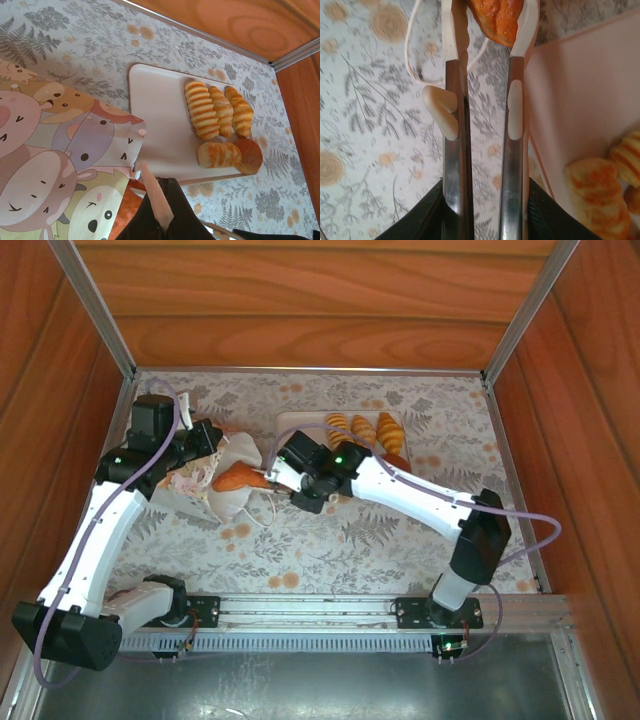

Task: Take the fake bread out of the paper bag

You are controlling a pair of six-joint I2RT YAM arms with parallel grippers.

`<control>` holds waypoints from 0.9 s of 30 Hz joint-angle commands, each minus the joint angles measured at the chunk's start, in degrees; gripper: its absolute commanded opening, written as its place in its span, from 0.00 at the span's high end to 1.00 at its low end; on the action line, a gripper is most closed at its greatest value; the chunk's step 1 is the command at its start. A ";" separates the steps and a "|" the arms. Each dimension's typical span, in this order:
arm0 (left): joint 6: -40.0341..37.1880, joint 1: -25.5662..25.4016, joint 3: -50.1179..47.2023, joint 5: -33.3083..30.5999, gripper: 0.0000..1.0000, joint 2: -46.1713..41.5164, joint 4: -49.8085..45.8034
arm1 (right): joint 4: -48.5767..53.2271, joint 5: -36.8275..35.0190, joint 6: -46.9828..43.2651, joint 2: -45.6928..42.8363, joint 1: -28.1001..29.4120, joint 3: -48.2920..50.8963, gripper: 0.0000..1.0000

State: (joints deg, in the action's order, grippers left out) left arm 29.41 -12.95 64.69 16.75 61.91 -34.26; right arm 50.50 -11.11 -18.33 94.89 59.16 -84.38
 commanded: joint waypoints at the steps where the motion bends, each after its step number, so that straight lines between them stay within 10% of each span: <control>1: 0.58 -0.72 2.04 1.02 1.00 1.23 0.95 | -0.56 -4.40 0.77 -6.72 -0.25 3.16 0.63; 27: 0.34 -1.02 1.13 -1.13 1.00 0.23 1.39 | 7.23 -9.83 4.55 -12.96 -9.21 11.91 0.61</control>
State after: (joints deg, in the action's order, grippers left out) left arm 30.39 -13.67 65.21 14.68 61.87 -33.76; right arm 57.45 -20.12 -13.89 80.71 50.48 -72.49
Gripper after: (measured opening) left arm 0.045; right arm 0.391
